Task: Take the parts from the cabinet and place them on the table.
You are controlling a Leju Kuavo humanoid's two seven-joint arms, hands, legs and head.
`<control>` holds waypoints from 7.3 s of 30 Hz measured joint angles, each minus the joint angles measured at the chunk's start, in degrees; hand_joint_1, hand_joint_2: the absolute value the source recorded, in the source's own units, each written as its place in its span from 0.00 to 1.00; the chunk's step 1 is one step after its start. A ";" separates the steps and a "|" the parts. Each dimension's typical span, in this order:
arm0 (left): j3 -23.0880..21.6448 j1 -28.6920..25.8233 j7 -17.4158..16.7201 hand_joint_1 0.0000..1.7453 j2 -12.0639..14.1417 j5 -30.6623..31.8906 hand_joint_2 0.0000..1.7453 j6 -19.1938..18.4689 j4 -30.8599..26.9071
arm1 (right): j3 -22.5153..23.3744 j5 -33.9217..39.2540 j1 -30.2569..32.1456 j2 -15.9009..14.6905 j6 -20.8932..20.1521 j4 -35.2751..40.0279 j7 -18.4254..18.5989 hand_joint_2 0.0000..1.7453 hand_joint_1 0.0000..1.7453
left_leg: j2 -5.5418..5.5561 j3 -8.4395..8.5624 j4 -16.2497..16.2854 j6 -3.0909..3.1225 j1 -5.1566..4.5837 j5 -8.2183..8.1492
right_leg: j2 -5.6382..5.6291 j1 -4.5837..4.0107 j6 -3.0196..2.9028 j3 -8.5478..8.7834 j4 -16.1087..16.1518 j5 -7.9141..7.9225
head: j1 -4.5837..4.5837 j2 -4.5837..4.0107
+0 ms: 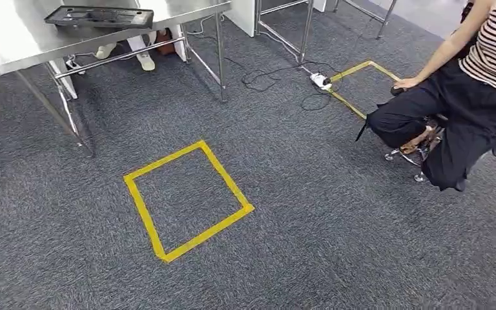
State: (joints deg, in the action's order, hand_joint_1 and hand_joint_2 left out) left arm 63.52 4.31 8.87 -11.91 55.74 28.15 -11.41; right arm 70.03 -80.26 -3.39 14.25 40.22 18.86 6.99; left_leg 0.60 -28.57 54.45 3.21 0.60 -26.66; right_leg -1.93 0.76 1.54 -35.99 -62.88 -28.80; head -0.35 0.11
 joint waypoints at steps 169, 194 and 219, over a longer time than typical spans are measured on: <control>1.57 0.45 -0.55 0.00 -0.83 -2.91 0.00 0.68 0.15 | 1.35 -1.46 -1.29 -3.41 -1.05 -6.80 -0.02 0.00 0.00 | -1.89 -4.49 9.74 -3.32 0.63 -6.56 | 2.26 0.18 -1.66 5.69 7.15 1.94 | -0.77 0.00; 2.19 0.16 0.07 0.00 -0.79 -1.66 0.00 -0.06 0.17 | 1.03 0.00 -1.47 -3.41 -0.96 -6.86 -0.09 0.00 0.00 | -6.46 -1.45 2.79 -1.63 -0.05 -2.04 | 5.90 -0.85 -0.30 4.73 6.30 1.26 | -0.17 0.00; 2.14 0.18 -3.14 0.00 -0.35 -0.90 1.00 0.61 0.17 | 0.72 -2.14 -0.18 -2.51 -0.24 -4.55 3.07 0.00 0.00 | 0.13 -3.06 2.87 -1.78 -0.14 -0.46 | -1.39 -0.52 -1.29 5.08 6.88 1.85 | -0.72 0.00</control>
State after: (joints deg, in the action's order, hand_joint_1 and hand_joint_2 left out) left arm 65.66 4.49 5.73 -12.26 54.84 28.76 -11.23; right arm 70.75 -82.40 -3.57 11.74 39.98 14.32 10.07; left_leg 0.72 -31.64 57.32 1.43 0.45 -27.12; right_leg -3.32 0.24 0.26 -30.91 -56.00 -26.95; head -1.07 0.11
